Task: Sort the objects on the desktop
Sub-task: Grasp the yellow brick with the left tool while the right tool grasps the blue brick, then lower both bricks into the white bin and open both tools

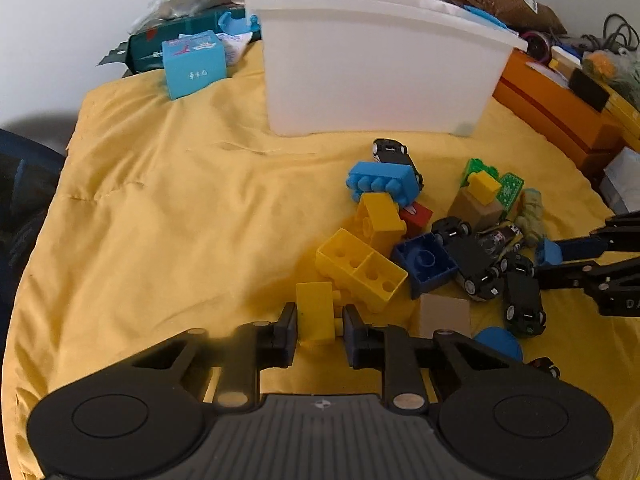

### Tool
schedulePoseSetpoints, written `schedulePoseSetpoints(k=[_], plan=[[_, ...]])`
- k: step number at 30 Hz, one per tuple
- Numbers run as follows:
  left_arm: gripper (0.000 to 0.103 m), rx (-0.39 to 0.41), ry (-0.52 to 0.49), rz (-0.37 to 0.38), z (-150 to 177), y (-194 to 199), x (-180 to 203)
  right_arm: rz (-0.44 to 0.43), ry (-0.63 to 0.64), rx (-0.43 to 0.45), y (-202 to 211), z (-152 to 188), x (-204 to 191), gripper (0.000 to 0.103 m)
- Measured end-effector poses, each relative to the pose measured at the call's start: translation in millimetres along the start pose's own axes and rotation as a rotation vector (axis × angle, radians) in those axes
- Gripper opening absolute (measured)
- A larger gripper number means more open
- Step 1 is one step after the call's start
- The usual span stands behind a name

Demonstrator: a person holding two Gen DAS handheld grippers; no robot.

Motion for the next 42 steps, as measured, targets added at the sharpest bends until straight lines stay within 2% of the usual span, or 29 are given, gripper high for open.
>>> schedulePoseSetpoints(k=[5,9,21,28,33,37,42], plan=[[0.026,0.033,0.053,0.022,-2,19,-4,-0.027,-0.068,0.051,20,0,6,0.038],[0.026,0.083,0.09,0.035,-18,43,-4,-0.055,-0.123,0.113,41,-11,8,0.038],[0.026,0.203,0.113,0.072,-117,89,6,-0.038,-0.119,0.284,89,-102,19,0.038],[0.026,0.212,0.073,0.047,-179,89,4,-0.022,-0.171,0.281,94,-151,51,0.038],[0.026,0.18,0.074,0.051,-222,79,0,-0.009,-0.207,0.249,88,-181,72,0.038],[0.026,0.13,0.055,0.045,-239,67,2,-0.002,-0.234,0.193,78,-196,85,0.038],[0.027,0.105,0.028,0.022,-249,57,9,0.017,-0.224,0.146,66,-205,89,0.038]])
Point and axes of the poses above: each gripper's, at about its wrist camera, not at the fingertips, and y roughly against the way its jaws point, x to its right, z to its underside, the point moved 6 cm from there along -y, roughly the way its jaws point, and after that the axes turned 11 degrees about -x, right-handed, at the moved point
